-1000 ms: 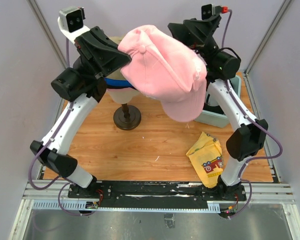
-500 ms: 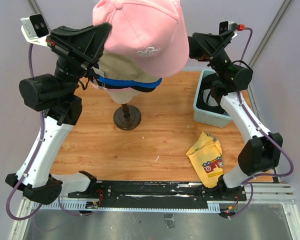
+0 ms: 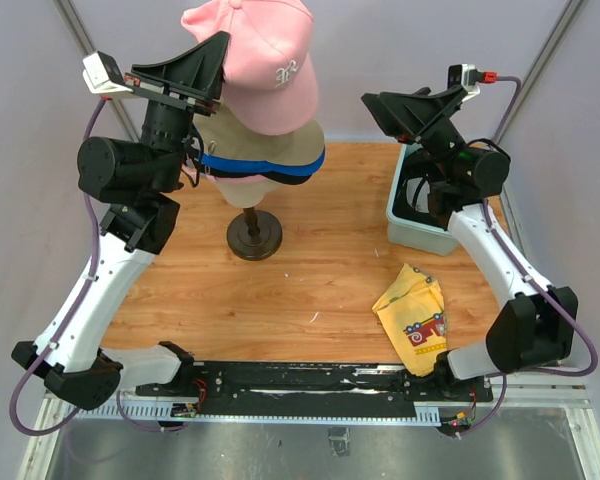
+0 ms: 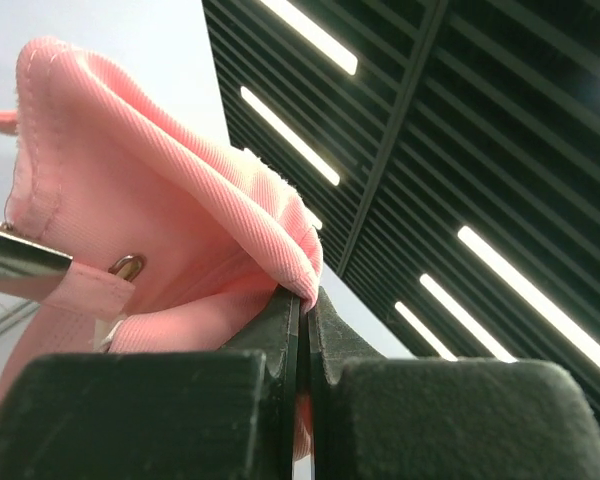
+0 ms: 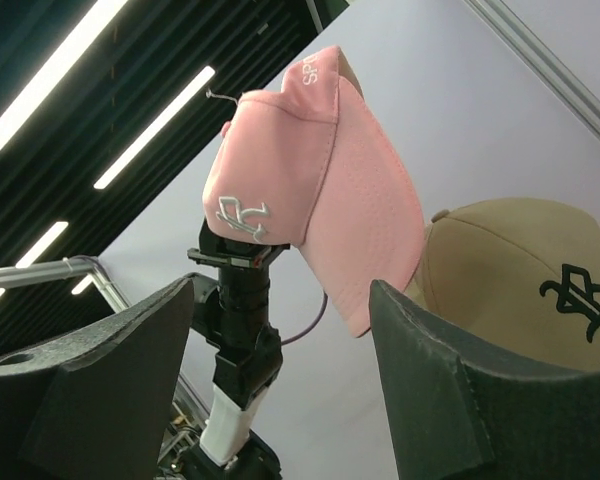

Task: Stack the hats
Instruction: Stack the hat on the hat.

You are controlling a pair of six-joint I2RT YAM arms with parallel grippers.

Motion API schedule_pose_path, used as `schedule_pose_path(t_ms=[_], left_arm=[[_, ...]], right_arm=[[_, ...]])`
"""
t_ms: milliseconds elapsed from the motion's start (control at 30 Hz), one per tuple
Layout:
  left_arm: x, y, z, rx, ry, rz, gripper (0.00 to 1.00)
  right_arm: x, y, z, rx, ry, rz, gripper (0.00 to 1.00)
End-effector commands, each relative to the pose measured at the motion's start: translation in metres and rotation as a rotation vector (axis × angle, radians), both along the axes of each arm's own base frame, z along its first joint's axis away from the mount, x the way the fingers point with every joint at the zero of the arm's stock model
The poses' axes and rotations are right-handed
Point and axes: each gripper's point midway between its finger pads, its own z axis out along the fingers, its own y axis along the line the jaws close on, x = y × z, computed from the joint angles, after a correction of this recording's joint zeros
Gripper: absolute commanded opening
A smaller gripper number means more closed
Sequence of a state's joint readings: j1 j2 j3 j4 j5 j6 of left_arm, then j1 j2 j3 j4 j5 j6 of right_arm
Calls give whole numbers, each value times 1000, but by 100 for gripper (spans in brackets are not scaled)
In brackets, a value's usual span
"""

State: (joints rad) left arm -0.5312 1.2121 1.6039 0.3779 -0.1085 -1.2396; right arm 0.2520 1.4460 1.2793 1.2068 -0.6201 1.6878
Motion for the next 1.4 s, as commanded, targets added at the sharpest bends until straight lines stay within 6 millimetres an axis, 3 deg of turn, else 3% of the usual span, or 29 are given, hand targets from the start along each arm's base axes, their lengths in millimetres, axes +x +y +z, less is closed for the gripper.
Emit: schedule_pose_path(t_ms=[0,400,567,933,1267,1367], left_arm=[[-6,15,17,-123,-6,23,0],[-5,12,20,-217,25,-13,1],[-6,14,21,-236,28,-14,1],[-2,12,16,-261,49,-34,0],[4,12,8,-276,77,-29,0],[7,13,5,-285,88,-19,0]], right_arm=[[-20,9,-3,-69,-85,-48,73],[-26,53,-14,-74,-65,6,75],[-23,61,-22,-68,-40,3,75],[-17,87,-12,-35,-45,37,75],[-12,106,9,-5,-70,89,61],[-11,112,9,0,-60,108,52]])
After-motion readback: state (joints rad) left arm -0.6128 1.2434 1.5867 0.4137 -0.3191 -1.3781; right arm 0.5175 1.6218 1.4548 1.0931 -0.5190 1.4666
